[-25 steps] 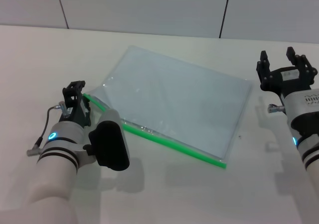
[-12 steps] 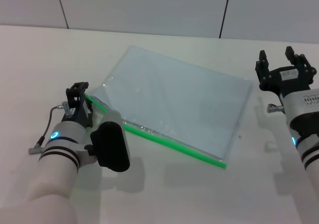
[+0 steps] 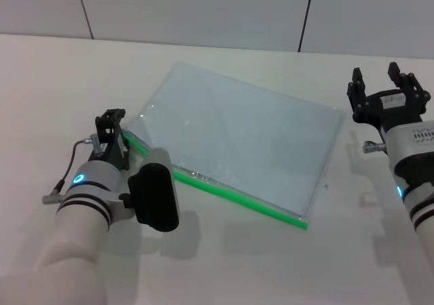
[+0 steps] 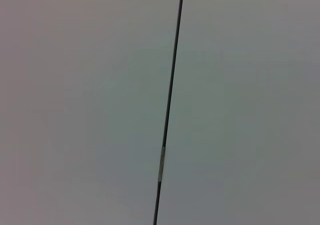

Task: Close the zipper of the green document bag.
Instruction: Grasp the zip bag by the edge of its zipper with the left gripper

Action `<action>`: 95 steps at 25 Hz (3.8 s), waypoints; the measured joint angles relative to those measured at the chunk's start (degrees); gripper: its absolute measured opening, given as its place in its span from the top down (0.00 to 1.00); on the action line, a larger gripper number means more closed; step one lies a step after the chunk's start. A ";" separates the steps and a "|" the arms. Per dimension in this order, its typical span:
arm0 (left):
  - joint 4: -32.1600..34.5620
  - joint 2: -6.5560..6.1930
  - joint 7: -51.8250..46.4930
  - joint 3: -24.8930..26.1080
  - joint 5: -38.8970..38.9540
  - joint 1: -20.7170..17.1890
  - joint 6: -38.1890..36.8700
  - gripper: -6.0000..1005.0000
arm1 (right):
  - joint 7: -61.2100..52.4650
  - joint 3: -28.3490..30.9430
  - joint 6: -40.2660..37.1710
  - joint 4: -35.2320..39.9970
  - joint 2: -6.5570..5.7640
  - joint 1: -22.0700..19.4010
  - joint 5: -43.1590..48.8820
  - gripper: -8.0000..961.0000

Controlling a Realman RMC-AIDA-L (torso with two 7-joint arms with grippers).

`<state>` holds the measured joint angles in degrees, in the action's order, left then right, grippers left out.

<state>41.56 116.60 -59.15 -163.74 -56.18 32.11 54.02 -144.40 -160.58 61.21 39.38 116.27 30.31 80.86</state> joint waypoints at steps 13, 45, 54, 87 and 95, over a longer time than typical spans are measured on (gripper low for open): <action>-0.16 0.11 0.56 0.00 -0.08 0.68 -2.46 0.60 | 0.00 0.01 0.05 0.09 0.00 0.01 0.26 0.40; -0.43 0.29 6.64 0.00 -1.91 2.03 -5.91 0.61 | 0.05 0.01 -0.11 0.08 0.00 0.19 0.35 0.40; -0.29 0.34 8.80 0.00 -2.62 1.66 -6.04 0.61 | 0.09 0.01 -0.38 0.08 0.00 0.27 0.35 0.40; 2.01 0.35 10.36 0.00 -4.25 1.57 -5.21 0.86 | 0.09 -0.82 0.00 0.08 0.01 0.38 0.53 0.40; 3.57 0.23 8.49 0.23 -4.36 1.54 -4.95 0.91 | 0.09 -1.11 0.04 0.15 0.00 0.30 0.53 0.40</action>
<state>45.13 116.83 -50.66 -163.51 -60.54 33.66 49.07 -144.31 -161.70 61.26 39.53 116.28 30.61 81.39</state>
